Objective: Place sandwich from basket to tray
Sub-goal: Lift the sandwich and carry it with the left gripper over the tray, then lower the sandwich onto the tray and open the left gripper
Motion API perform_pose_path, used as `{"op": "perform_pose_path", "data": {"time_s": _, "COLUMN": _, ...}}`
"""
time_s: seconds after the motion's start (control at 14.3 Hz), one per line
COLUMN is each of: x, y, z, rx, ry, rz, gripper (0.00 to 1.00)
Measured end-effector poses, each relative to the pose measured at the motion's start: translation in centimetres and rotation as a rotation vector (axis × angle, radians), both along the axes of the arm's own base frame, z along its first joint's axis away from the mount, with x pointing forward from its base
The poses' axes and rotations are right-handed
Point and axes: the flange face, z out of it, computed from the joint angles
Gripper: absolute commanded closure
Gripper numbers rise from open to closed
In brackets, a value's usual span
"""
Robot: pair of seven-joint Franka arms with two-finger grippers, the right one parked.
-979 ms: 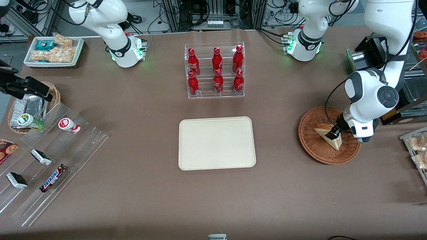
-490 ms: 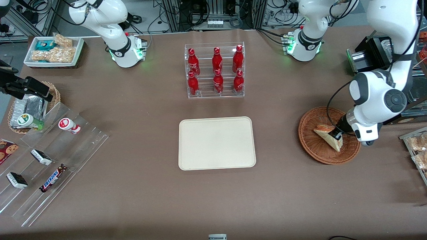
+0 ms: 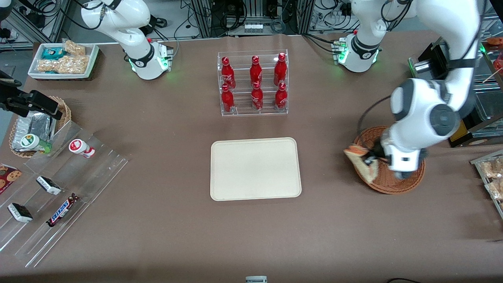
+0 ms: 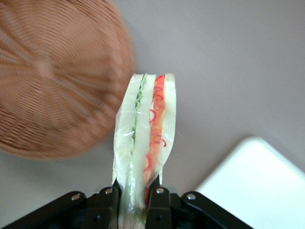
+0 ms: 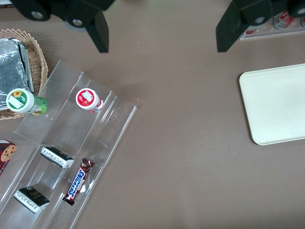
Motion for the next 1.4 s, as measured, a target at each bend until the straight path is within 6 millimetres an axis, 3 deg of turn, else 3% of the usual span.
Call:
{"op": "perform_pose_path", "data": {"time_s": 0.28, "x": -0.7, "y": -13.6, "z": -2.1, "rx": -0.019, "ry": -0.033, "rz": -0.173, "gripper": 0.96}}
{"op": "perform_pose_path", "data": {"time_s": 0.56, "x": -1.8, "y": -21.9, "z": -4.9, "rx": -0.048, "ry": -0.086, "rz": -0.28, "gripper": 0.96}}
{"op": "perform_pose_path", "data": {"time_s": 1.05, "x": -3.9, "y": -30.5, "z": -8.7, "rx": -0.021, "ry": -0.11, "rz": -0.435, "gripper": 0.96}}
{"op": "perform_pose_path", "data": {"time_s": 1.4, "x": -3.4, "y": -32.4, "z": -11.0, "rx": -0.043, "ry": -0.147, "rz": -0.445, "gripper": 0.92}}
